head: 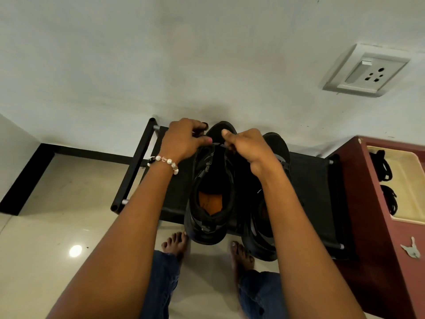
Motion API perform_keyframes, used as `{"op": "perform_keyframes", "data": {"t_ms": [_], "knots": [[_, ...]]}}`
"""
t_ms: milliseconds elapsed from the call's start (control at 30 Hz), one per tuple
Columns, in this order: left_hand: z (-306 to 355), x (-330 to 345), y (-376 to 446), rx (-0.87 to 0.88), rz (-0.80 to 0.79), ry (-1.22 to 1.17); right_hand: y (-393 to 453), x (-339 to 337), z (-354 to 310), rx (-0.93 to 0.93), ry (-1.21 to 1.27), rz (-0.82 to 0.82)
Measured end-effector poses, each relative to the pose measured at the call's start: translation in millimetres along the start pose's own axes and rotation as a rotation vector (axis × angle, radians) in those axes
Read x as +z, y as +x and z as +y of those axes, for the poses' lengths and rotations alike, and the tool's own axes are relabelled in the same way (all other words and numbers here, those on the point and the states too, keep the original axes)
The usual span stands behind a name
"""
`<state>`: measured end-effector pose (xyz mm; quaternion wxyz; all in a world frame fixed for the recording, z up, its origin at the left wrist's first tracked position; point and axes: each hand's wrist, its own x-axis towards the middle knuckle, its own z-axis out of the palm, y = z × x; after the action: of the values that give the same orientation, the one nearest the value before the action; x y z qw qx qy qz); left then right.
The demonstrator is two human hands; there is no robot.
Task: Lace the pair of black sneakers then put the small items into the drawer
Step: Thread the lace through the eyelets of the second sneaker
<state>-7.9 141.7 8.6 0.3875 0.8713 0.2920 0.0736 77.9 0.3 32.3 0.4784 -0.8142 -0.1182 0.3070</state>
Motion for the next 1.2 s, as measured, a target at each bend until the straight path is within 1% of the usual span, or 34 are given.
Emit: {"op": "perform_keyframes", "data": {"t_ms": [33,67,100,133,200,233,267,300,333,367,400,433,500,567,600,667,700,767,800,833,900,967,1033,1100,1167,1200], "knots": [[0,2,2,0.013,-0.031,0.063,-1,-6,-2,-0.007,0.047,-0.003],[0,3,2,0.026,-0.027,0.114,-3,-11,-4,-0.022,0.091,-0.002],[1,5,2,0.038,0.013,0.174,-3,-16,-6,-0.042,0.122,0.003],[2,7,2,0.042,0.085,0.255,-4,-21,-8,-0.063,0.139,0.012],[9,7,-1,-0.005,0.255,0.405,-6,-31,-11,-0.102,0.122,0.045],[14,6,-2,0.003,0.315,0.394,-6,-34,-11,-0.12,0.095,0.065],[17,6,-2,0.063,0.334,0.315,-5,-36,-11,-0.129,0.066,0.079],[20,6,-2,0.156,0.291,0.194,-4,-37,-10,-0.127,0.051,0.075],[23,7,-2,0.244,0.196,0.08,-5,-38,-10,-0.118,0.059,0.045],[26,9,-3,0.304,0.083,0.016,-5,-37,-10,-0.105,0.094,-0.01],[30,13,-4,0.339,0.0,0.006,-5,-37,-10,-0.092,0.141,-0.073],[31,17,-4,0.341,-0.037,0.005,-6,-37,-10,-0.081,0.176,-0.127],[32,18,-4,0.263,-0.01,-0.08,-6,-40,-9,-0.077,0.154,-0.157],[26,16,-2,0.162,0.063,-0.212,-4,-44,-5,-0.082,0.053,-0.065],[21,13,0,0.115,0.092,-0.283,-1,-46,-2,-0.103,-0.038,0.016],[13,10,1,0.017,0.131,-0.405,6,-51,5,-0.174,-0.302,0.185],[12,9,1,-0.035,0.145,-0.459,9,-52,7,-0.185,-0.444,0.23],[12,9,0,-0.102,0.14,-0.562,10,-48,5,-0.19,-0.639,0.251],[15,9,0,-0.111,0.128,-0.596,8,-45,3,-0.246,-0.68,0.248],[19,8,-1,-0.111,0.113,-0.622,7,-40,0,-0.331,-0.663,0.211],[27,6,-5,-0.074,0.07,-0.675,4,-28,-2,-0.476,-0.527,0.074],[31,3,-9,-0.009,0.002,-0.722,2,-14,1,-0.509,-0.414,-0.031],[29,0,-10,0.013,-0.018,-0.717,2,-9,4,-0.474,-0.304,-0.091],[24,-3,-8,-0.073,0.063,-0.67,3,-17,5,-0.406,-0.191,-0.114],[15,-4,-3,-0.202,0.191,-0.637,4,-35,7,-0.339,-0.115,-0.072],[9,-4,-1,-0.252,0.233,-0.639,5,-44,8,-0.319,-0.109,-0.026]]}}
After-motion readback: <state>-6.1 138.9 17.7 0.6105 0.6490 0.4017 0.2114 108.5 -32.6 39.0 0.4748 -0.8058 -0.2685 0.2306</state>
